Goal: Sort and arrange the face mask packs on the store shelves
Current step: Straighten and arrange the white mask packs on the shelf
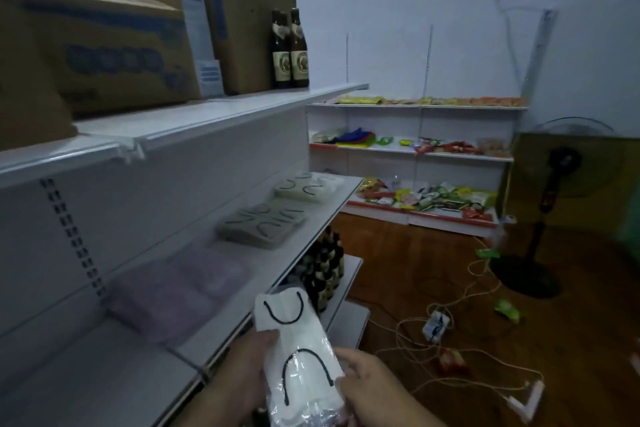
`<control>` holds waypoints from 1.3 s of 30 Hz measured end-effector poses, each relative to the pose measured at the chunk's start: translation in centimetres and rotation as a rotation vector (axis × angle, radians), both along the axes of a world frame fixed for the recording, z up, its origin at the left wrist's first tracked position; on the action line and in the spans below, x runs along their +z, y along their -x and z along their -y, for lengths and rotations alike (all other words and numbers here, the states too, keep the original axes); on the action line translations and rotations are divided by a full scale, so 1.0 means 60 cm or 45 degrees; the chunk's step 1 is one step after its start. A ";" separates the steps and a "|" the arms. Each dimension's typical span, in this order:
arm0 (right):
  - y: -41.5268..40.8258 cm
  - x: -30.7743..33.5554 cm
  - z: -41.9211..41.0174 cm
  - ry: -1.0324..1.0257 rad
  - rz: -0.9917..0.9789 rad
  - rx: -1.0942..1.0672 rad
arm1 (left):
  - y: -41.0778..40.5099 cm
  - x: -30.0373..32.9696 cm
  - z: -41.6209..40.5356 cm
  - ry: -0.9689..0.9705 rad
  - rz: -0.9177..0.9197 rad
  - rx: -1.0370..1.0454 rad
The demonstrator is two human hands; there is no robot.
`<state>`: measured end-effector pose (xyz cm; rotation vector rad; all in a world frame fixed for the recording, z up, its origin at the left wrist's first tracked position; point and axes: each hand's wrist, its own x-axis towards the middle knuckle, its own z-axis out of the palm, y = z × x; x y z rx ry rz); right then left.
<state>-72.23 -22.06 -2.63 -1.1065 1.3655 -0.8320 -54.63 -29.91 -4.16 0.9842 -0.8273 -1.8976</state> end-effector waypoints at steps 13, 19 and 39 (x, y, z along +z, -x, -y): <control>0.223 0.018 0.307 -0.011 -0.223 -0.284 | 0.256 -0.020 0.377 -0.094 0.048 -0.063; 0.299 0.031 0.459 0.027 -0.257 -0.355 | 0.325 0.008 0.534 -0.115 0.146 -0.104; 0.519 0.002 1.043 -0.007 -0.106 -0.008 | 0.459 0.009 0.972 0.160 0.866 0.584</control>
